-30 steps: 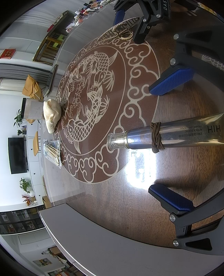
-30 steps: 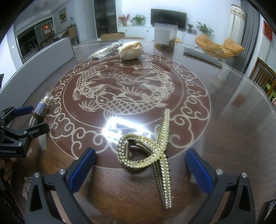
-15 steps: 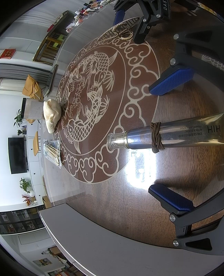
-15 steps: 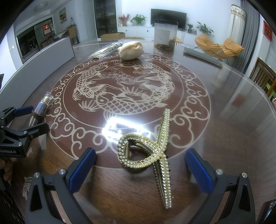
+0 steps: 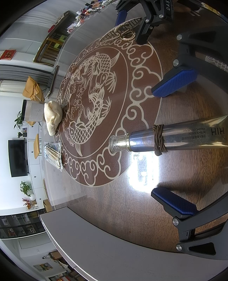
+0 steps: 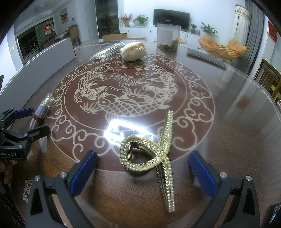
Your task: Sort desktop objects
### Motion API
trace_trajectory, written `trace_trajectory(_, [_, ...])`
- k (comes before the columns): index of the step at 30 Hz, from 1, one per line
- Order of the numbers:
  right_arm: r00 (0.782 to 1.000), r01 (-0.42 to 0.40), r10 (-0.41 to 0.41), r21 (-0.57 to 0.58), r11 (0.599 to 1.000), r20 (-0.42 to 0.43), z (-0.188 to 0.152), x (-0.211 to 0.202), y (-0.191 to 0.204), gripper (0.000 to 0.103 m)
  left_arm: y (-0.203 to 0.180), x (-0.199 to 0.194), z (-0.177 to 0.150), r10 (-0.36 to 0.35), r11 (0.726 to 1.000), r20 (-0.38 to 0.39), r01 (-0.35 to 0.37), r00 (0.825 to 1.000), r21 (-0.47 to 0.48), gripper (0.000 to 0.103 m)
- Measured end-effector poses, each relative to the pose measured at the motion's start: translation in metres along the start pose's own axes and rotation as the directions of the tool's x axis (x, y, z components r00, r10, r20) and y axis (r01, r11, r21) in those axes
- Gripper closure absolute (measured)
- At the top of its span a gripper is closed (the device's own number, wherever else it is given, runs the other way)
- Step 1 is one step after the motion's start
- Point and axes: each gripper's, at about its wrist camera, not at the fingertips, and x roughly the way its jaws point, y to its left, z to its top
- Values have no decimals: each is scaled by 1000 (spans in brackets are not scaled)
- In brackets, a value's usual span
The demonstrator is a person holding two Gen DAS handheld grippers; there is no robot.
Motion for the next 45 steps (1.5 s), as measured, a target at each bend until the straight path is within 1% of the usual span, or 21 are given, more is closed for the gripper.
trace_trajectory(12, [1000,0,0,0,1000,0,0,0,0,0,0,1,1,0,1000,-1,0,1000,0,0])
trace_trajectory(15, [1000,-2,2,2,1000,0,0,-1,0,0,2,-3,-1,-8,1000,-6,8,1000,14,0])
trace_trajectory(16, [1000,-12,12,8,1000,4,0,-2,-2,0,2,-5,-2,-10,1000,-5,11,1000,18,3])
trace_trajectory(17, [999,-39,39,21,999,15,0,-4,-5,0,2,-7,-2,-15,1000,7,14,1000,24,9])
trace_trajectory(18, [998,-59,58,35,998,23,-1,-5,-8,0,1,-11,-2,-24,999,24,23,999,38,26])
trace_trajectory(19, [997,-67,65,53,996,30,-3,-7,-11,5,0,-12,-1,-32,998,33,30,999,48,46])
trace_trajectory(20, [997,-66,64,71,995,41,-4,-10,-14,13,-1,-15,0,-41,997,43,38,998,60,61])
trace_trajectory(21, [997,-62,58,75,995,53,-6,-13,-14,54,-3,-16,0,-51,996,46,47,998,69,74])
trace_trajectory(22, [997,-38,34,60,997,63,-7,-17,-12,59,-2,-17,0,-68,996,45,65,997,66,74])
trace_trajectory(24, [997,-23,19,50,998,79,-8,-24,-9,59,-1,-23,0,-113,993,55,110,992,47,75])
trace_trajectory(27, [991,-53,44,63,997,125,-10,-43,-8,59,2,-43,1,-171,985,117,168,978,29,75])
trace_trajectory(29, [986,-75,63,69,995,155,-14,-59,-7,59,7,-60,-1,-195,980,158,196,968,10,75])
trace_trajectory(33, [980,-104,93,55,993,177,-23,-81,-4,59,26,-101,-14,-231,964,248,255,941,-73,75])
trace_trajectory(35, [977,-122,113,41,992,180,-24,-87,0,59,35,-121,-19,-229,958,281,267,932,-107,75])
trace_trajectory(38, [967,-153,152,-11,988,203,-16,-99,18,59,53,-152,-25,-214,950,326,273,921,-150,75])
trace_trajectory(39, [962,-169,172,-32,985,214,-11,-103,26,59,64,-165,-26,-209,944,351,281,913,-171,75])
trace_trajectory(42, [934,-231,252,-113,966,253,14,-118,61,59,97,-205,-28,-167,937,417,275,893,-215,75])
trace_trajectory(43, [922,-254,284,-141,957,263,24,-122,75,59,109,-216,-28,-149,937,431,266,890,-226,75])
trace_trajectory(44, [903,-290,332,-181,940,273,39,-127,96,59,124,-228,-29,-125,937,441,252,889,-241,75])
trace_trajectory(45, [892,-311,359,-203,928,276,47,-130,110,59,141,-238,-29,-98,936,448,235,889,-261,75])
